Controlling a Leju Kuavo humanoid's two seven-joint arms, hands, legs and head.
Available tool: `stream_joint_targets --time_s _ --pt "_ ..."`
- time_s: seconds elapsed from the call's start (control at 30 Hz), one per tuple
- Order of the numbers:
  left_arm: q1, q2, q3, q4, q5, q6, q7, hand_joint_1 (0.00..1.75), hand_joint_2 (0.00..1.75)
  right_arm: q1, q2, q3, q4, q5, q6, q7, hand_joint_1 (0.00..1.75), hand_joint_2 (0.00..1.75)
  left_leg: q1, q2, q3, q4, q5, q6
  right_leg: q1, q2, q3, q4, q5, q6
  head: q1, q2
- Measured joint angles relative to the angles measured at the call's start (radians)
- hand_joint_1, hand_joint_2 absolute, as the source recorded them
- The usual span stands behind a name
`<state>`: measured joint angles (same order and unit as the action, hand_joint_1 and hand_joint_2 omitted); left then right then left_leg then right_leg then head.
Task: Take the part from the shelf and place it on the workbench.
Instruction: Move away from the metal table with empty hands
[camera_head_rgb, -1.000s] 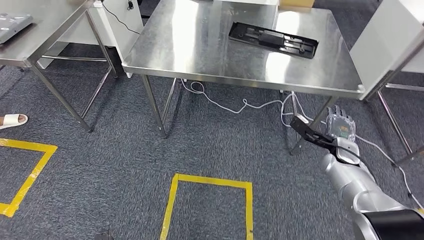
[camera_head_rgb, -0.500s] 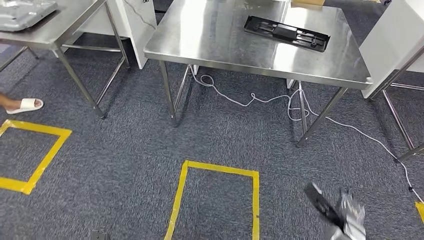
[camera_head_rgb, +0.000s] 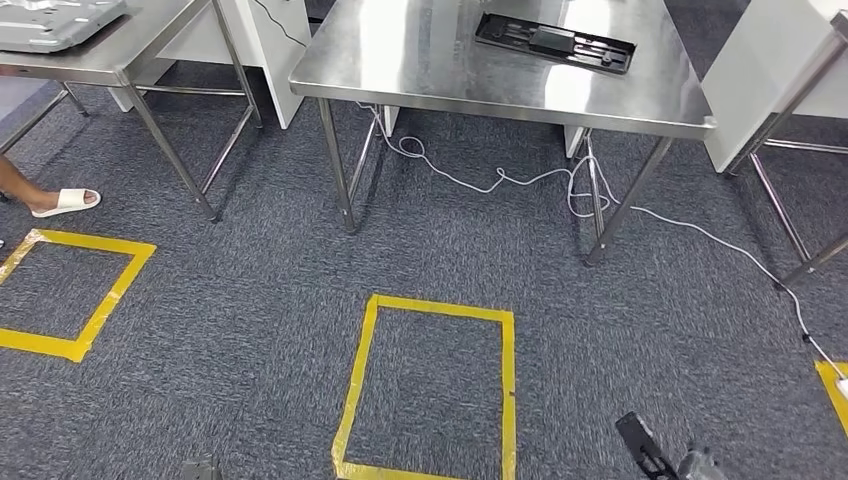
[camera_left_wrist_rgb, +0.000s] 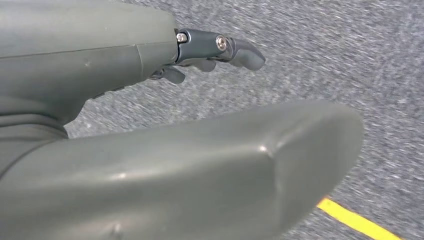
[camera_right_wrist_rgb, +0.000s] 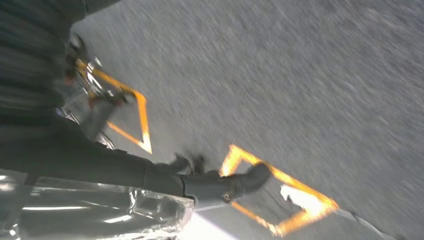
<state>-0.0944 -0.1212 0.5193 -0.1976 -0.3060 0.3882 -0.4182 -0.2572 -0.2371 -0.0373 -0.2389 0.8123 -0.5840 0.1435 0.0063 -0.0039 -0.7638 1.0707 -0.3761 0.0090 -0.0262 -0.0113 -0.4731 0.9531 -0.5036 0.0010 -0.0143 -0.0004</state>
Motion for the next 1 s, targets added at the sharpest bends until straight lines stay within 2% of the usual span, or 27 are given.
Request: stream_joint_targets --time_s 0.03,0.07,0.1,0.13,0.17,0.2,0.23,0.3,0.33,0.37,0.43,0.47,0.5,0.57,0.6,0.63,0.67,0.7,0.73,0.77,0.8,0.83,0.87,0.9,0.93,0.97,1.0 --pt "0.002 0.002 0.001 0.000 -0.002 0.000 0.000 0.00 0.00 0.013 0.007 -0.009 0.002 -0.007 0.002 -0.001 0.00 0.44 0.002 0.000 -0.018 0.072 -0.066 -0.005 0.001 -0.002 -0.015 0.001 0.014 -0.005 0.000 0.000" --pt "0.003 0.003 0.001 0.000 -0.005 0.000 0.000 0.00 0.00 0.026 0.014 -0.018 0.004 -0.014 0.005 -0.001 0.00 0.00 0.003 0.000 -0.030 0.148 -0.113 -0.009 0.001 -0.003 -0.030 0.001 0.029 -0.007 0.000 0.000" --pt "0.003 0.004 0.001 0.000 -0.007 0.000 0.000 0.00 0.00 0.039 0.021 -0.027 0.006 -0.021 0.011 0.002 0.00 0.00 0.005 0.000 -0.034 0.217 -0.138 -0.013 0.001 -0.003 -0.047 0.002 0.043 -0.007 0.000 0.000" --pt "0.002 0.006 0.001 0.000 -0.009 0.000 0.001 0.00 0.00 0.052 0.028 -0.036 0.008 -0.029 0.019 0.006 0.00 0.00 0.008 0.001 -0.022 0.256 -0.132 -0.016 0.001 -0.004 -0.063 0.005 0.057 -0.005 -0.001 0.000" --pt "0.002 0.008 0.001 0.000 -0.011 0.001 0.002 0.00 0.00 0.065 0.035 -0.046 0.011 -0.039 0.028 0.013 0.00 0.00 0.011 0.001 0.005 0.262 -0.110 -0.018 0.001 -0.004 -0.079 0.008 0.069 -0.001 0.000 0.000" --pt "0.001 0.010 0.001 -0.001 -0.014 0.001 0.003 0.00 0.00 0.078 0.043 -0.057 0.014 -0.049 0.038 0.021 0.00 0.00 0.014 0.001 0.048 0.236 -0.087 -0.020 0.000 -0.004 -0.095 0.013 0.078 0.003 -0.001 0.000" --pt "-0.001 0.012 0.001 -0.002 -0.016 0.001 0.003 0.00 0.00 0.091 0.051 -0.070 0.016 -0.061 0.045 0.027 0.00 0.00 0.018 -0.001 0.112 0.174 -0.084 -0.022 0.000 -0.004 -0.110 0.021 0.086 0.009 -0.001 0.000" --pt "-0.008 0.014 0.002 -0.003 -0.021 0.002 0.005 0.00 0.00 0.113 0.065 -0.097 0.020 -0.085 0.053 0.031 0.00 0.00 0.018 -0.007 0.227 0.031 -0.123 -0.019 0.004 -0.004 -0.133 0.038 0.100 0.023 -0.001 0.000" --pt "-0.012 0.015 0.002 -0.004 -0.024 0.004 0.006 0.00 0.00 0.121 0.071 -0.110 0.022 -0.096 0.054 0.030 0.00 0.00 0.015 -0.009 0.260 -0.018 -0.144 -0.013 0.006 -0.004 -0.140 0.043 0.108 0.031 0.000 0.000" --pt "-0.015 0.015 0.003 -0.004 -0.025 0.005 0.007 0.00 0.00 0.129 0.076 -0.122 0.023 -0.103 0.056 0.027 0.00 0.00 0.010 -0.010 0.267 -0.039 -0.149 -0.004 0.008 -0.003 -0.145 0.042 0.118 0.039 0.001 0.000" --pt "-0.015 0.015 0.004 -0.003 -0.026 0.008 0.010 0.00 0.00 0.144 0.085 -0.142 0.027 -0.111 0.063 0.022 0.00 0.00 0.004 -0.004 0.248 -0.046 -0.128 0.021 0.009 -0.001 -0.157 0.045 0.122 0.050 0.001 0.000" --pt "-0.014 0.015 0.005 -0.003 -0.026 0.008 0.011 0.00 0.00 0.151 0.089 -0.149 0.029 -0.112 0.066 0.020 0.00 0.00 0.003 -0.001 0.234 -0.050 -0.113 0.035 0.007 0.001 -0.171 0.064 0.101 0.048 0.003 0.000" --pt "-0.014 0.016 0.006 -0.003 -0.026 0.009 0.012 0.00 0.00 0.157 0.094 -0.155 0.031 -0.113 0.068 0.019 0.00 0.00 0.003 0.002 0.217 -0.052 -0.098 0.044 0.006 0.002 -0.192 0.102 0.061 0.042 0.004 0.000" --pt "-0.014 0.017 0.006 -0.003 -0.028 0.009 0.012 0.00 0.00 0.161 0.101 -0.166 0.032 -0.113 0.070 0.018 0.00 0.87 0.000 0.003 0.179 -0.052 -0.070 0.052 0.004 0.004 -0.233 0.225 -0.036 0.030 0.008 0.000" --pt "-0.014 0.016 0.006 -0.003 -0.029 0.009 0.012 0.00 0.00 0.161 0.104 -0.170 0.033 -0.113 0.073 0.017 0.00 1.31 -0.002 0.004 0.161 -0.052 -0.055 0.051 0.004 0.005 -0.244 0.288 -0.064 0.032 0.008 0.000" --pt "-0.013 0.016 0.006 -0.003 -0.029 0.009 0.012 0.00 0.00 0.161 0.107 -0.175 0.033 -0.115 0.078 0.014 0.00 1.75 -0.003 0.005 0.143 -0.051 -0.039 0.050 0.005 0.006 -0.241 0.332 -0.069 0.040 0.008 0.000" --pt "-0.013 0.016 0.006 -0.003 -0.030 0.009 0.012 0.00 0.00 0.161 0.109 -0.179 0.033 -0.118 0.086 0.009 0.00 1.75 -0.005 0.006 0.124 -0.051 -0.023 0.049 0.006 0.006 -0.224 0.351 -0.055 0.050 0.009 0.000" --pt "-0.013 0.016 0.006 -0.003 -0.030 0.009 0.012 0.00 0.00 0.162 0.111 -0.182 0.033 -0.122 0.096 0.002 0.00 1.75 -0.007 0.006 0.107 -0.050 -0.008 0.047 0.007 0.007 -0.188 0.334 -0.030 0.057 0.008 0.000" --pt "-0.013 0.016 0.006 -0.003 -0.031 0.009 0.012 0.00 0.00 0.162 0.113 -0.186 0.033 -0.126 0.105 -0.006 0.00 1.75 -0.008 0.006 0.090 -0.050 0.008 0.045 0.009 0.007 -0.133 0.281 -0.011 0.058 0.008 0.000" --pt "-0.013 0.016 0.006 -0.003 -0.032 0.009 0.012 0.00 0.00 0.162 0.115 -0.191 0.033 -0.130 0.113 -0.014 0.00 1.75 -0.010 0.006 0.077 -0.049 0.022 0.041 0.013 0.007 -0.062 0.194 -0.015 0.051 0.008 0.000" --pt "-0.014 0.015 0.006 -0.003 -0.033 0.009 0.012 0.00 0.00 0.162 0.115 -0.196 0.033 -0.133 0.118 -0.020 0.00 1.75 -0.011 0.006 0.070 -0.049 0.034 0.036 0.019 0.007 -0.001 0.106 -0.031 0.040 0.007 0.000" --pt "-0.014 0.015 0.006 -0.003 -0.035 0.009 0.012 0.00 0.00 0.162 0.116 -0.200 0.033 -0.136 0.122 -0.025 0.00 1.75 -0.012 0.008 0.067 -0.051 0.046 0.030 0.024 0.007 0.043 0.037 -0.050 0.029 0.006 0.000" --pt "-0.013 0.015 0.006 -0.003 -0.037 0.009 0.012 0.00 0.00 0.163 0.117 -0.204 0.033 -0.139 0.126 -0.029 0.00 1.75 -0.011 0.009 0.068 -0.056 0.058 0.024 0.030 0.007 0.064 -0.004 -0.065 0.020 0.006 0.000" --pt "-0.013 0.015 0.006 -0.003 -0.038 0.009 0.012 0.00 0.00 0.165 0.117 -0.208 0.033 -0.141 0.130 -0.032 0.00 1.75 -0.010 0.011 0.069 -0.063 0.070 0.018 0.033 0.007 0.061 -0.013 -0.063 0.015 0.005 0.000" --pt "-0.012 0.016 0.007 -0.003 -0.039 0.009 0.012 0.00 0.00 0.168 0.119 -0.211 0.034 -0.144 0.136 -0.034 0.00 1.75 -0.007 0.011 0.067 -0.067 0.077 0.012 0.026 0.007 0.054 -0.012 -0.051 0.009 0.005 0.000" --pt "-0.010 0.016 0.007 -0.003 -0.039 0.009 0.013 0.00 0.00 0.170 0.120 -0.215 0.036 -0.146 0.141 -0.036 0.00 1.75 -0.005 0.009 0.061 -0.061 0.063 0.007 0.020 0.006 0.044 -0.012 -0.038 0.000 0.004 0.000" --pt "-0.008 0.017 0.007 -0.003 -0.039 0.009 0.014 0.00 0.00 0.172 0.123 -0.219 0.037 -0.148 0.144 -0.036 0.00 1.75 -0.002 0.007 0.052 -0.037 0.024 0.001 0.014 0.005 0.031 -0.014 -0.022 -0.009 0.002 0.000"
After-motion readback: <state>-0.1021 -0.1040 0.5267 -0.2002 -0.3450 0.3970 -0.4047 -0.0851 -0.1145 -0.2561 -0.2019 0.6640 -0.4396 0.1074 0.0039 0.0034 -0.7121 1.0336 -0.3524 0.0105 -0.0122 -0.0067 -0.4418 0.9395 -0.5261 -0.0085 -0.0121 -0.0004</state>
